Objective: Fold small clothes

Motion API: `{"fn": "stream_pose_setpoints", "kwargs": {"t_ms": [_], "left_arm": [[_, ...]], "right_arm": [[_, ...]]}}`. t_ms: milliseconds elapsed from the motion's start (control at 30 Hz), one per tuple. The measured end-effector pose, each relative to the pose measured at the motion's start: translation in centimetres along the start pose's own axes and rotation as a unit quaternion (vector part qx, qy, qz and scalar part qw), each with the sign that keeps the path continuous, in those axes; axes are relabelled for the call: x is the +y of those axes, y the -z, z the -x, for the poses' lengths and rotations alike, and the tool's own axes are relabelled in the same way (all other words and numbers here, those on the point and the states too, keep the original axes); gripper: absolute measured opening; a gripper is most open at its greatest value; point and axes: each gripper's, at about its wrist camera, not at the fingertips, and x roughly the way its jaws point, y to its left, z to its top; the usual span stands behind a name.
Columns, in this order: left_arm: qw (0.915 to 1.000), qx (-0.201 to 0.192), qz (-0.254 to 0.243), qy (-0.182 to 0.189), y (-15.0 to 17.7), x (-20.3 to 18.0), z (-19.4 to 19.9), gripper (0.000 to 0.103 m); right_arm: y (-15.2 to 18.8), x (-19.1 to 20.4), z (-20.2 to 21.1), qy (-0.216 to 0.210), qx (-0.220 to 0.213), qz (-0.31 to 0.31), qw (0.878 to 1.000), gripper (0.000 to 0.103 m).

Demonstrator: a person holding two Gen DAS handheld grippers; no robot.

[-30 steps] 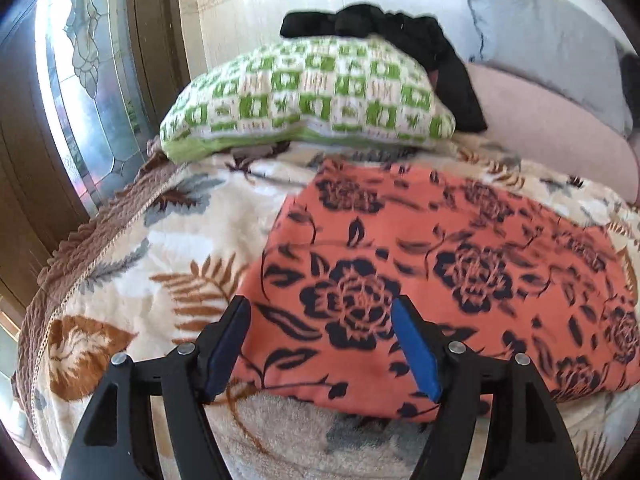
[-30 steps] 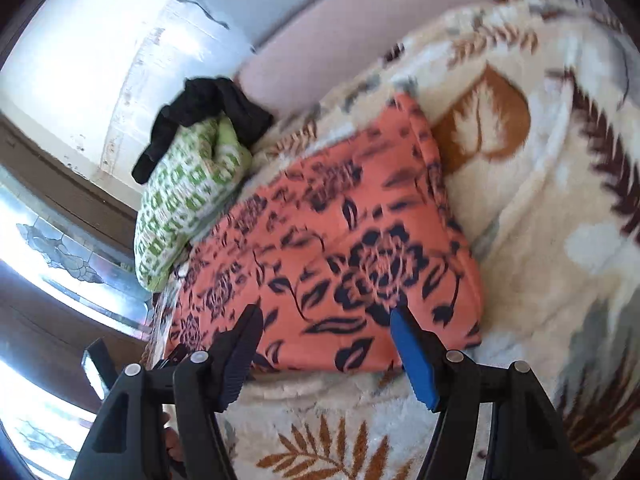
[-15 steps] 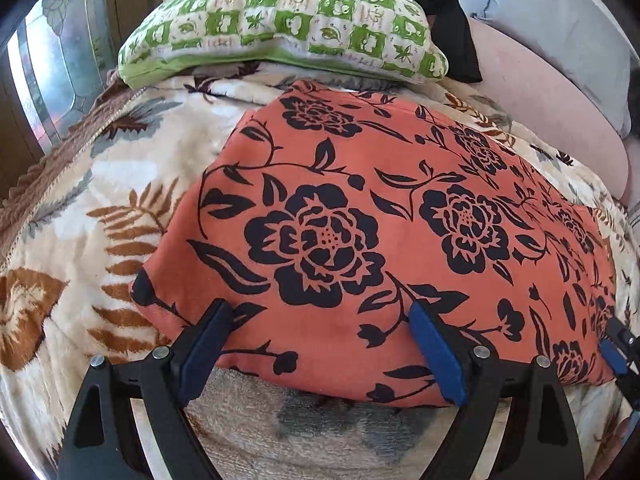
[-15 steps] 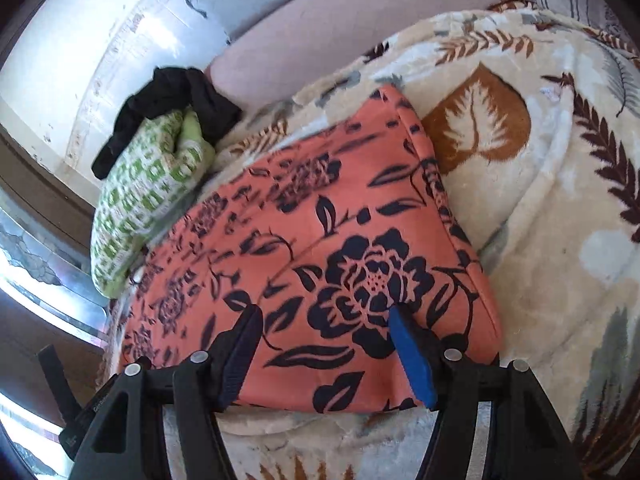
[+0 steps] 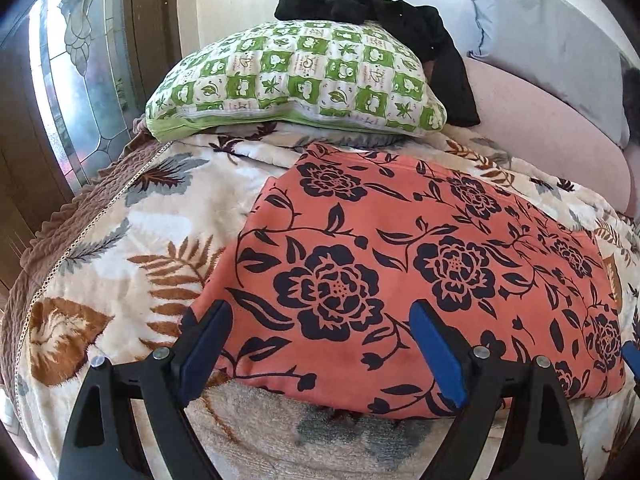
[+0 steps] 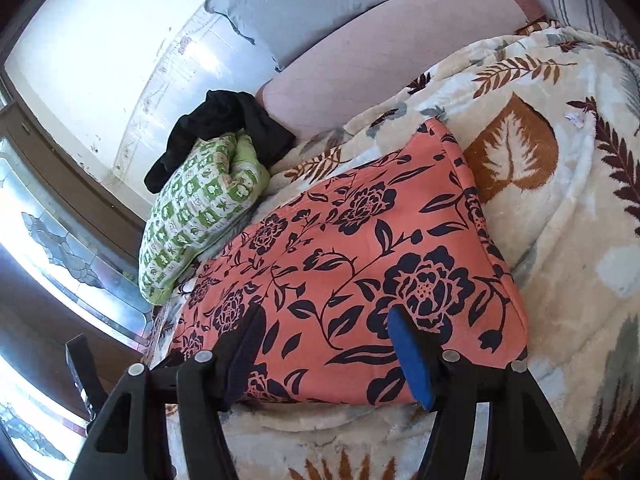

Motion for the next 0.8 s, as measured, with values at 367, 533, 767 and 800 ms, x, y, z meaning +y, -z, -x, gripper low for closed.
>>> {"fn": "stream_pose_setpoints", "kwargs": {"t_ms": [367,533,767,800], "left_arm": [[0.9999,-0.011,0.003,-0.002,-0.4,0.2,0.4,0.090],[0.9999,-0.014,-0.001,-0.005,-0.4,0.1,0.6,0.090],[0.9998,-0.014,-0.004,-0.009,-0.3,0.0,0.5,0.090],[0.9999,-0.013,-0.004,-0.009,-0.3,0.0,0.5,0.090]], "right_arm": [[0.6,1.1,-0.3,-0.016,0.015,0.015,1.000,0.067],[1.1,1.8,-0.7,-0.020,0.024,0.029,0.999,0.067],[2.0,2.4,-1.5,-0.034,0.050,0.034,0.998,0.067],[2.2,2.5,-1.7,-0.037,0.056,0.034,0.997,0.067]]}}
